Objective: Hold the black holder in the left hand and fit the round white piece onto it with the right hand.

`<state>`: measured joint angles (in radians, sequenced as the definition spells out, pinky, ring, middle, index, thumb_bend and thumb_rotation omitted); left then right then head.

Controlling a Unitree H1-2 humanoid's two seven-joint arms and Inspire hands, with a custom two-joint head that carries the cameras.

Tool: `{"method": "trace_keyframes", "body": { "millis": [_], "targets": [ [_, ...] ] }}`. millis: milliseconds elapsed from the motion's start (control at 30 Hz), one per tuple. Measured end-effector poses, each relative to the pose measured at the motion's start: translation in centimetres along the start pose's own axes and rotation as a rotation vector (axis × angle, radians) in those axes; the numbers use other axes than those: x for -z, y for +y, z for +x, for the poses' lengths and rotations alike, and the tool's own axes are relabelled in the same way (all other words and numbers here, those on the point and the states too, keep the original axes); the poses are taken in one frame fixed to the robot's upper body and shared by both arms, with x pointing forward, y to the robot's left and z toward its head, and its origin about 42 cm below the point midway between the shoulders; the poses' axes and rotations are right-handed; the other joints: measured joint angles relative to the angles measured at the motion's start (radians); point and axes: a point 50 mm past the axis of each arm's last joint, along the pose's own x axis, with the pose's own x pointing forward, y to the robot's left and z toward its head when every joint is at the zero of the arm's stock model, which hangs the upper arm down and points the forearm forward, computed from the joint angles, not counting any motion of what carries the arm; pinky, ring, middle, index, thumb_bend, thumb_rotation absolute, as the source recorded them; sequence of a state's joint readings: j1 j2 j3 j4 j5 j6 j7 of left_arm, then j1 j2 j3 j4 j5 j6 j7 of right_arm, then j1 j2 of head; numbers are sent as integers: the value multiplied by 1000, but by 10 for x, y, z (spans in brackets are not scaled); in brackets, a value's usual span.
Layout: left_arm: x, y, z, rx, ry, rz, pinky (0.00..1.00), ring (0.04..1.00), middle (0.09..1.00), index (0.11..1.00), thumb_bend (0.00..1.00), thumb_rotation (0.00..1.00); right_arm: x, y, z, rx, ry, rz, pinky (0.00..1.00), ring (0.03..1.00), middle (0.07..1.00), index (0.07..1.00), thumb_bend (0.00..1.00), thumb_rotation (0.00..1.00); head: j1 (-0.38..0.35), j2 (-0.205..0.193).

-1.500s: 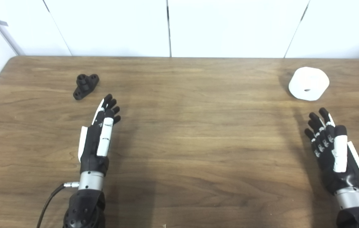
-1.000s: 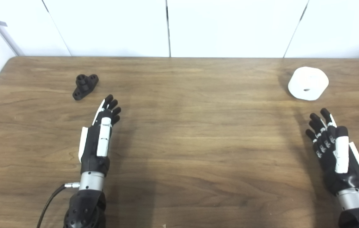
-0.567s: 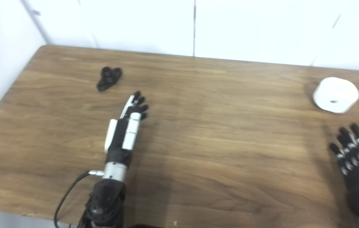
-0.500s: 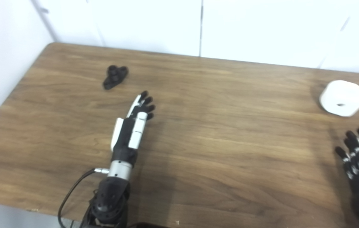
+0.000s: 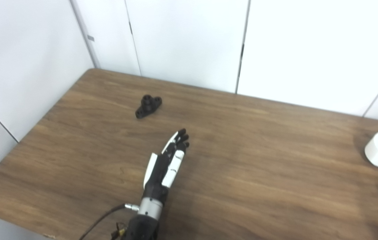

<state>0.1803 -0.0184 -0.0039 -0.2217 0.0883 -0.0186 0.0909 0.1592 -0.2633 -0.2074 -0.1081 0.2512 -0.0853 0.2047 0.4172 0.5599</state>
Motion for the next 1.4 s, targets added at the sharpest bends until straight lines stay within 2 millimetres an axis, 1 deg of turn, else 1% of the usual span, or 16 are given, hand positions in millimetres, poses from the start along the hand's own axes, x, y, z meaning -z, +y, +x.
{"method": "trace_keyframes", "body": {
  "millis": [100, 200, 267, 367, 433, 467, 700, 800, 900, 1033, 1067, 1200, 1233, 1267, 1300, 1400],
  "targets": [
    [0, -2, 0, -3, 0, 11, 889, 908, 921, 955, 541, 937, 0, -1, 1, 1, 1, -6, 1000, 1000, 954, 1000, 566, 1000, 2, -31],
    [2, -3, 0, -2, -5, 10, 891, 912, 928, 961, 531, 921, 1, -1, 2, 1, 0, -8, 1000, 1000, 955, 1000, 557, 1000, -8, -43],
    [3, -3, 0, -2, -9, 9, 892, 917, 933, 964, 523, 913, 1, -2, 3, 2, -4, -12, 1000, 997, 952, 1000, 553, 1000, -8, -43],
    [4, -4, -1, -2, -12, 9, 896, 927, 940, 964, 538, 905, 1, -4, 5, 2, -30, -22, 999, 990, 948, 1000, 568, 1000, -21, -74],
    [5, -4, -1, -1, -13, 10, 902, 932, 941, 963, 557, 904, 2, -7, 7, 1, -36, -30, 991, 987, 948, 1000, 569, 1000, -21, -74],
    [5, -5, -1, 1, -12, 11, 908, 940, 946, 966, 564, 907, 2, -8, 9, 1, -40, -34, 986, 986, 951, 1000, 562, 1000, -26, -83],
    [5, -7, -1, 9, -12, 26, 914, 949, 950, 962, 556, 930, 3, -11, 13, 0, -50, -43, 998, 999, 965, 1000, 569, 1000, -31, -100],
    [5, -8, -2, 12, -14, 40, 912, 942, 947, 960, 522, 932, 3, -12, 13, 0, -50, -43, 989, 987, 949, 1000, 563, 1000, -29, -107],
    [5, -8, -2, 12, -14, 46, 896, 927, 937, 941, 470, 907, 3, -12, 13, -1, -49, -50, 985, 983, 944, 1000, 564, 1000, -28, -109],
    [5, -9, -2, 8, -17, 60, 874, 910, 925, 926, 469, 815, 3, -13, 13, -2, -48, -57, 985, 981, 940, 1000, 544, 1000, -28, -109],
    [5, -9, -2, 6, -18, 66, 862, 908, 924, 929, 450, 751, 3, -13, 13, -1, -48, -57, 977, 978, 940, 1000, 539, 1000, -26, -115],
    [5, -9, -3, -8, -27, 94, 850, 899, 915, 920, 411, 606, 3, -13, 13, 1, -48, -57, 974, 975, 942, 1000, 542, 1000, -23, -123],
    [4, -9, -3, -13, -31, 105, 835, 884, 905, 909, 416, 554, 3, -14, 13, 1, -49, -56, 978, 978, 944, 1000, 548, 1000, -23, -124],
    [4, -10, -3, -20, -38, 125, 817, 870, 896, 896, 447, 471, 3, -14, 13, 2, -49, -54, 977, 979, 945, 1000, 545, 1000, -20, -124],
    [3, -9, -3, -29, -46, 144, 807, 860, 886, 886, 475, 432, 3, -14, 13, 2, -50, -49, 980, 980, 947, 1000, 544, 1000, -20, -124],
    [-3, -8, -4, -59, -71, 206, 793, 844, 868, 877, 538, 362, 3, -15, 13, 5, -53, -40, 980, 984, 951, 1000, 540, 1000, -17, -124]
  ]
}}
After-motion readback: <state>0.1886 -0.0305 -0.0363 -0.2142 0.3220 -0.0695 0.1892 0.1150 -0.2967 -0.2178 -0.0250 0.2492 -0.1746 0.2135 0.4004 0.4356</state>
